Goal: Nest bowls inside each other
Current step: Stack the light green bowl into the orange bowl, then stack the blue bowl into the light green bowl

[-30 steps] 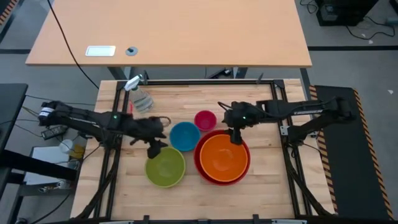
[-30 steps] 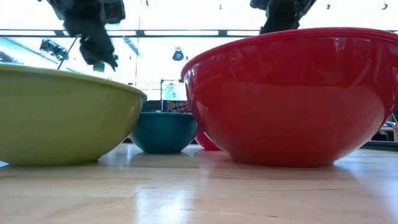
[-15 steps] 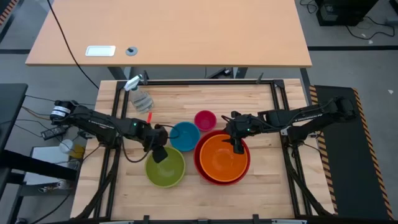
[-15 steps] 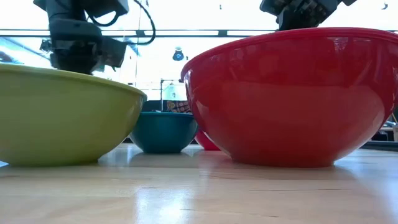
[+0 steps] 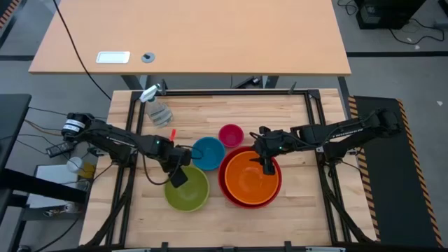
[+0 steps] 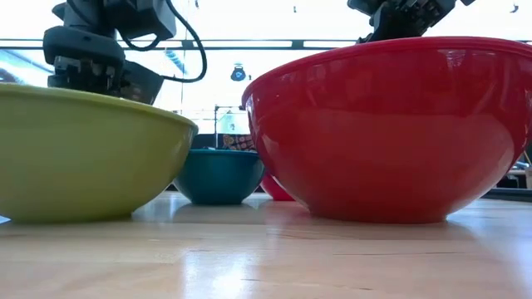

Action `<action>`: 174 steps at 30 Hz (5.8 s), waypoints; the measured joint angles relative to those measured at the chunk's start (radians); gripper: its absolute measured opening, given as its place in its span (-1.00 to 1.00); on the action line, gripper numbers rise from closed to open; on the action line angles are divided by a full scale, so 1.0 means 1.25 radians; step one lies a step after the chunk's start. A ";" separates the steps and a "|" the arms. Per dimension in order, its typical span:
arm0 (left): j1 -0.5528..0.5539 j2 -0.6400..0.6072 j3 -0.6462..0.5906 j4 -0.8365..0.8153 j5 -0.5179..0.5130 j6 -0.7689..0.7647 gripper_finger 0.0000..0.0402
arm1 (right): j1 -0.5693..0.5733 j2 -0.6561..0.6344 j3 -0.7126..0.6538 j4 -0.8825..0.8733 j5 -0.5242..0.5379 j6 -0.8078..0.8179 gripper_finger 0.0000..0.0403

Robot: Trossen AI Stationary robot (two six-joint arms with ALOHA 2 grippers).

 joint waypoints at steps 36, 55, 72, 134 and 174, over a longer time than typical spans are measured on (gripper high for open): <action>0.160 0.213 0.275 0.596 -0.005 0.331 -0.93 | -0.055 -0.318 0.001 0.120 0.299 -0.074 0.07; 0.096 0.519 0.673 0.242 -0.116 0.596 -0.87 | -0.053 -0.344 0.001 0.119 0.293 -0.081 0.07; 0.097 0.472 0.676 0.188 -0.160 0.637 0.10 | -0.053 -0.343 0.000 0.112 0.293 -0.079 0.07; 0.350 0.307 0.310 -0.021 -0.085 0.549 -0.91 | -0.052 -0.344 -0.065 0.119 0.219 -0.066 0.07; 0.146 0.141 0.360 0.444 -0.128 0.480 -0.93 | -0.052 -0.364 -0.053 0.263 0.224 -0.125 0.07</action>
